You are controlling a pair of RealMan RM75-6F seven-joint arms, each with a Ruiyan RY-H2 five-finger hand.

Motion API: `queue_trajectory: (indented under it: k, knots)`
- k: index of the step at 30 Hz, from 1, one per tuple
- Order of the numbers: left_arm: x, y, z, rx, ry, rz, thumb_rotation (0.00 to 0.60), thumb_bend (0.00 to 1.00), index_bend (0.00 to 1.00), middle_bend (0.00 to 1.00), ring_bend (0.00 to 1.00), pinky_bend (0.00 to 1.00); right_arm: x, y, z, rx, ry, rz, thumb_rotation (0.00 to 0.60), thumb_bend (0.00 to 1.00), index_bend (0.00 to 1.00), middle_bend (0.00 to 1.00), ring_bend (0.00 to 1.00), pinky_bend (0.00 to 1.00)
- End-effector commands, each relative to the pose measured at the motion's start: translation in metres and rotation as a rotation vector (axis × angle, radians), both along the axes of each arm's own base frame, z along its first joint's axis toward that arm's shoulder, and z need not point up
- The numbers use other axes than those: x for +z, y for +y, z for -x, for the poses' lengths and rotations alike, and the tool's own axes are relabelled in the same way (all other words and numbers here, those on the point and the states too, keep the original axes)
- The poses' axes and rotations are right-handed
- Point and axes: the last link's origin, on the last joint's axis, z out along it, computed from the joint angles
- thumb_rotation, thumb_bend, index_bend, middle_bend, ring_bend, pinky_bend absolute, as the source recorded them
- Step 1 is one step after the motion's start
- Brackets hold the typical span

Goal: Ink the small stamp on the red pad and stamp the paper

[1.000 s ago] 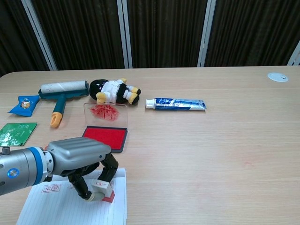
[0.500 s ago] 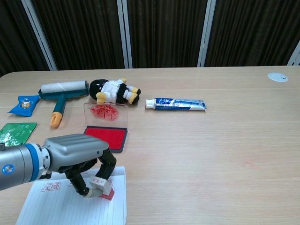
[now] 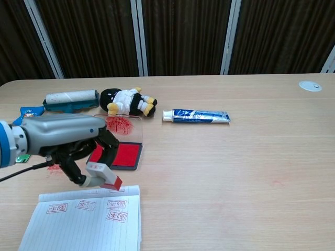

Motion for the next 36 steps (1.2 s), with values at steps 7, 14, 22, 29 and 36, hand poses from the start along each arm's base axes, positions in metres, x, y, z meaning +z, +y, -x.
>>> queue_trajectory:
  k: [7, 14, 22, 29, 36]
  knots:
    - [0.028, 0.026, 0.050, 0.209, -0.023, -0.049, 0.600, 0.59, 0.59, 0.56, 0.77, 0.84, -0.001, 0.003, -0.002, 0.006, 0.005, -0.004, 0.600, 0.00, 0.00, 0.00, 0.00, 0.00]
    - [0.031, 0.047, 0.094, 0.327, 0.006, -0.090, 0.600, 0.59, 0.59, 0.57, 0.77, 0.84, -0.004, 0.002, -0.003, 0.005, 0.012, -0.013, 0.600, 0.00, 0.00, 0.00, 0.00, 0.00]
    - [0.019, 0.063, 0.124, 0.379, 0.027, -0.116, 0.600, 0.59, 0.59, 0.56, 0.77, 0.84, -0.009, -0.001, -0.002, -0.005, 0.027, -0.022, 0.600, 0.00, 0.00, 0.00, 0.00, 0.00]
    - [0.010, 0.070, 0.133, 0.386, 0.037, -0.113, 0.600, 0.59, 0.59, 0.55, 0.77, 0.84, -0.011, -0.003, 0.001, -0.017, 0.035, -0.027, 0.600, 0.00, 0.00, 0.00, 0.00, 0.00]
    - [0.005, 0.072, 0.132, 0.363, 0.051, -0.118, 0.600, 0.59, 0.58, 0.54, 0.77, 0.84, -0.010, -0.004, 0.004, -0.029, 0.037, -0.025, 0.600, 0.00, 0.00, 0.00, 0.00, 0.00]
